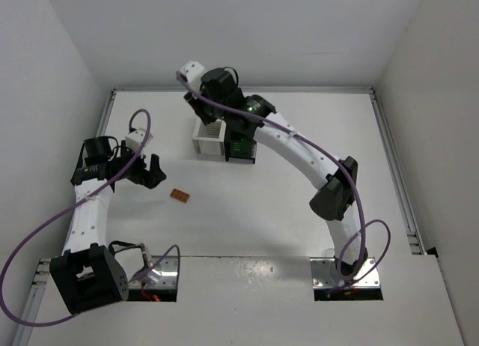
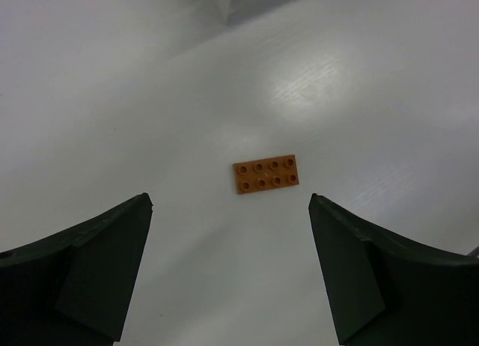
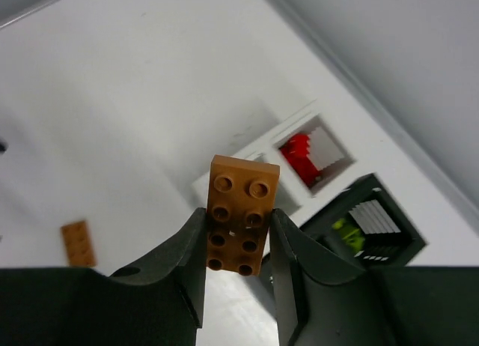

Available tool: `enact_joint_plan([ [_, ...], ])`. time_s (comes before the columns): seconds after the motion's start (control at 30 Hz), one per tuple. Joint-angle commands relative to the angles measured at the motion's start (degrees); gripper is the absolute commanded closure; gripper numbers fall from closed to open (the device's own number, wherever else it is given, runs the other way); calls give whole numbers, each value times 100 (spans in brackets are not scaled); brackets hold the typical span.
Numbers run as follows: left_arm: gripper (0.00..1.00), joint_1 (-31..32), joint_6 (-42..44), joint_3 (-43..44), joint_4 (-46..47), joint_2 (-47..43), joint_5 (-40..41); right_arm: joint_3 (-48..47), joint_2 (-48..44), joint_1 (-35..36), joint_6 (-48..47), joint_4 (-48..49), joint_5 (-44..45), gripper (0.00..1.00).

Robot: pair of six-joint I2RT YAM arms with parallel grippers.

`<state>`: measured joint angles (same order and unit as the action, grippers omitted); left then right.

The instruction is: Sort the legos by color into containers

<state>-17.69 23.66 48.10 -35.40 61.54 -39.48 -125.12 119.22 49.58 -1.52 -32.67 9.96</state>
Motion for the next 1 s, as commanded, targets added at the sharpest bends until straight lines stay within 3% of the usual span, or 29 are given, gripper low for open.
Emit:
enact_joint_plan([
  [0.0,8,143,780,-72,-398,-107,-253,-346,470,-334,-323,-126,-19,100],
  [0.13,9,266,780,-72,-398,-107,-130,-619,804,-625,-200,-346,-607,100],
  [0.33,9,705,1298,-247,-468,-107,212,-285,1024,-1011,-6,-170,-1662,100],
  [0.53,9,1145,1475,-362,-468,-107,564,-390,1139,-1073,55,58,-1953,97],
  [0.67,9,1312,1580,-415,-468,-45,723,-566,1375,-1073,55,-11,-2077,81],
  [0.7,9,1312,1632,-415,-468,-45,723,-627,1376,-1073,55,-12,-2146,72],
  [0.8,9,1312,1843,-468,-407,7,776,-628,1499,-1073,55,-12,-2208,59],
  [0.97,9,1364,2186,-460,-345,209,890,-733,1613,-1126,55,41,-2208,44],
])
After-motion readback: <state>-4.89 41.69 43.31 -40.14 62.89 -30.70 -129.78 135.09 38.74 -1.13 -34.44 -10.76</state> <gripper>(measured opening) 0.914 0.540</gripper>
